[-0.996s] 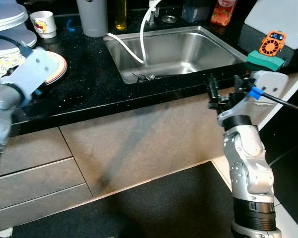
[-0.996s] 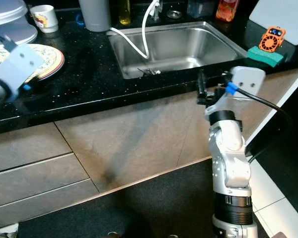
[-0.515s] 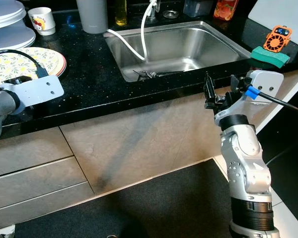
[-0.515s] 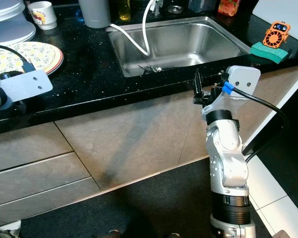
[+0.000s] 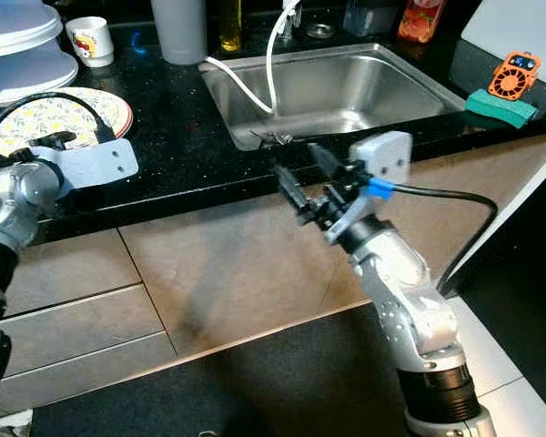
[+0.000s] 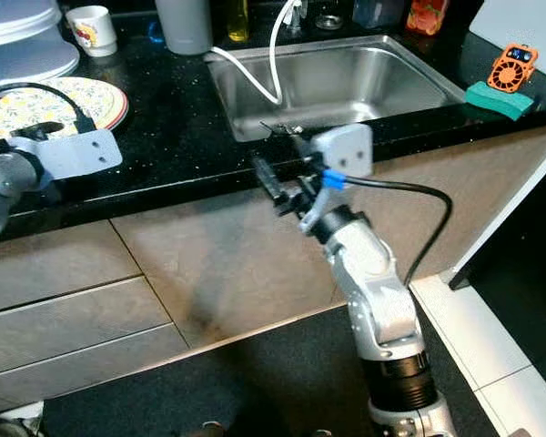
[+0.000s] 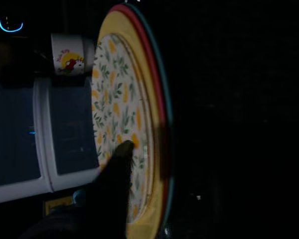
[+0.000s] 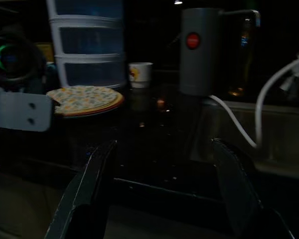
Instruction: Kitchen organization
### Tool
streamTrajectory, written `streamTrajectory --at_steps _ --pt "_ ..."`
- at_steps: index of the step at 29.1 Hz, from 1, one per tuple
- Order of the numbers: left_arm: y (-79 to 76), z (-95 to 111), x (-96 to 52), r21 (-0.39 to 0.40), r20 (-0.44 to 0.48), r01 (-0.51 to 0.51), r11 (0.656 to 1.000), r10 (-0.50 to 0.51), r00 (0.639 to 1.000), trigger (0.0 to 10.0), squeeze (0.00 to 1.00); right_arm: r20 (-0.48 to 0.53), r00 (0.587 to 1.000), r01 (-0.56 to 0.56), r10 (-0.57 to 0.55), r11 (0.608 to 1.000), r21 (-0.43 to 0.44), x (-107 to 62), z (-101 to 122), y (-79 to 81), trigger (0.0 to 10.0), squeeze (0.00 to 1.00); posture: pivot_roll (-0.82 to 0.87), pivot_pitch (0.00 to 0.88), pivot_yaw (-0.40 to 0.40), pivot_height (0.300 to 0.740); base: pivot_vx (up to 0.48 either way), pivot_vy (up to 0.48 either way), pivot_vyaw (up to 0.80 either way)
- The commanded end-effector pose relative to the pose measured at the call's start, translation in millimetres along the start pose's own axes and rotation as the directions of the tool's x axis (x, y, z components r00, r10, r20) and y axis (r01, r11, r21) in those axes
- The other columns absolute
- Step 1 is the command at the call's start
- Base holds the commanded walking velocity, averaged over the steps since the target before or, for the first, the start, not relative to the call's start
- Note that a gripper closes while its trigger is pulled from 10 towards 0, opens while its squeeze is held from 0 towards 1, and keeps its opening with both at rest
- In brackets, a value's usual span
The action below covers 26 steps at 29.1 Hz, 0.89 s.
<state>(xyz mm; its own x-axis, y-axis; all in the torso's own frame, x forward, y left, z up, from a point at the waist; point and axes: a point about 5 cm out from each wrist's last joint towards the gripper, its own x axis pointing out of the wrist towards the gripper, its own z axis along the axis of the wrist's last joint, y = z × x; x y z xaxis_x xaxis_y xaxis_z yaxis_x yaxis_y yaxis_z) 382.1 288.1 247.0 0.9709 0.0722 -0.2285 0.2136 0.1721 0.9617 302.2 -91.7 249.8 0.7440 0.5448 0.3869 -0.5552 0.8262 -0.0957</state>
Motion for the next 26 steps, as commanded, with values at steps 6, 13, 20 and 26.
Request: streamTrajectory --at_steps 6,13,20,26 --pt "-27.6 -3 7.4 0.03 -0.039 0.09 0.996 -0.089 0.995 0.0 0.0 -0.041 0.994 -0.098 0.098 0.995 0.0 -5.1 -4 6.9 10.0 0.0 0.12 0.123 0.029 0.74 0.0 0.0 0.0" --pt "-23.5 3 10.4 0.044 -0.027 0.05 0.998 -0.049 0.998 0.0 0.0 -0.016 0.996 -0.091 0.091 0.996 0.001 -3.0 1 3.4 10.0 0.0 0.12 0.115 0.025 0.74 0.0 0.0 0.0" --pt "-12.2 42 17.4 0.081 0.109 -0.025 0.996 0.016 0.994 10.0 0.0 0.002 0.998 -0.058 0.059 0.998 -0.007 -2.7 6 -3.7 10.0 0.0 0.12 0.111 0.024 0.74 0.0 0.0 0.0" --pt "-14.7 91 21.9 0.089 0.266 -0.021 0.996 -0.003 0.964 10.0 0.0 0.011 1.0 0.029 -0.029 0.999 -0.031 -4.8 9 -17.7 10.0 0.0 0.1 0.106 0.034 0.74 0.0 0.0 0.0"
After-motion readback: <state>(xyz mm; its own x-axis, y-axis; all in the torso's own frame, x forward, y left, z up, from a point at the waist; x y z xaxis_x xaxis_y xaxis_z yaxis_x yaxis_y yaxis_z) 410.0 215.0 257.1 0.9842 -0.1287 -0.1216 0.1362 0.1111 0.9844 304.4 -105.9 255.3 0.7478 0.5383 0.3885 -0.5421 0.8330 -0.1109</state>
